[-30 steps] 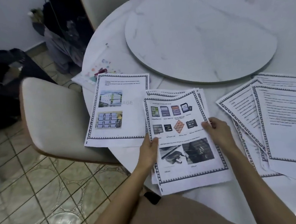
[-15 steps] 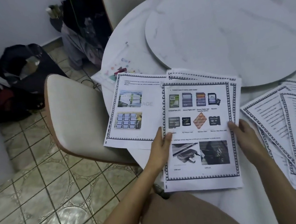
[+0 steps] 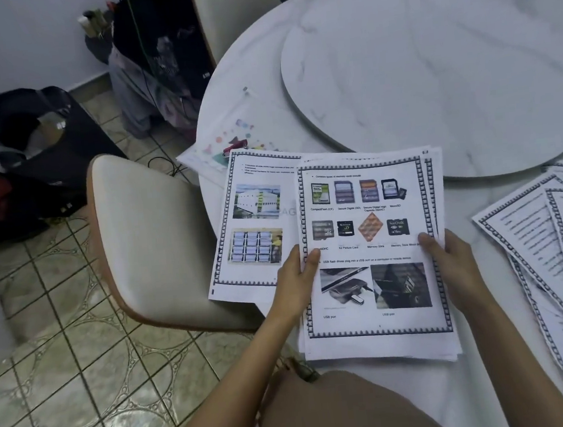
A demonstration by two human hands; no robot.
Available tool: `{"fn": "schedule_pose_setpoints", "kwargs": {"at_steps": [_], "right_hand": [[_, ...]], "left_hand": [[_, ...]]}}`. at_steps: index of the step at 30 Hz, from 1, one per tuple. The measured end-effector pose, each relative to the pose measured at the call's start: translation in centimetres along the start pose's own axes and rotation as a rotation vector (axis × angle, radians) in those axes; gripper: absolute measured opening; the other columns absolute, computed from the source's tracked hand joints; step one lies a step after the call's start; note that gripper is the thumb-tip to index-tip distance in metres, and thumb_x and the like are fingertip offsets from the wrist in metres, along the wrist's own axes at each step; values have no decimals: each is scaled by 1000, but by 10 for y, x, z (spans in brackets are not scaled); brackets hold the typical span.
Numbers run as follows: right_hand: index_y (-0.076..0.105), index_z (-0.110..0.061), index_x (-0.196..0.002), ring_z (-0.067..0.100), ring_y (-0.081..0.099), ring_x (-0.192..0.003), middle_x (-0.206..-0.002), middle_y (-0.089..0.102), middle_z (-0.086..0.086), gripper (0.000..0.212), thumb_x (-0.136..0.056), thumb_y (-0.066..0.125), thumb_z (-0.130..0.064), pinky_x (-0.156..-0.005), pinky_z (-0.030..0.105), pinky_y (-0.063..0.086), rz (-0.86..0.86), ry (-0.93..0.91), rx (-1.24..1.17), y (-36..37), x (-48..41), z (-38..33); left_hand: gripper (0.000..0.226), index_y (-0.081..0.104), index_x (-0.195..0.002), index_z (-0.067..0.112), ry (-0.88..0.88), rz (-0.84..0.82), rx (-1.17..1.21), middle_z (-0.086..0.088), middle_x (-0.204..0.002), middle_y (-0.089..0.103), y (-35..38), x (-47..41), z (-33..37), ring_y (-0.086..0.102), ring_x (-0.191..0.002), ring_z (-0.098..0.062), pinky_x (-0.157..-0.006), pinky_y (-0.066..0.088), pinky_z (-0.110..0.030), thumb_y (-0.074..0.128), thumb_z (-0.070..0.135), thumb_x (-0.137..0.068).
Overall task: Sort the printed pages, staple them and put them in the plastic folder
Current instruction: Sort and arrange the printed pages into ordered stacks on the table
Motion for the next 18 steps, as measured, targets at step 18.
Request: {"fn": "schedule_pose_setpoints", "kwargs": {"at_steps": [18], "right_hand": [[52, 2, -123, 40, 53, -113, -122, 57, 27, 38, -94, 50, -22, -96, 46, 40, 344, 50, 299, -89, 18, 25]], "left_hand": [[64, 34, -136, 6, -293, 541, -637, -21, -136, 40, -155, -27, -10, 36, -127, -38, -103, 30, -47, 63, 31, -84]]}}
Point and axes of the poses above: each hand's wrist, its own x-axis away from the middle knuckle, its own y-axis out of the palm, z = x × y, the point moved 10 cm from there along -x, towards the middle knuckle
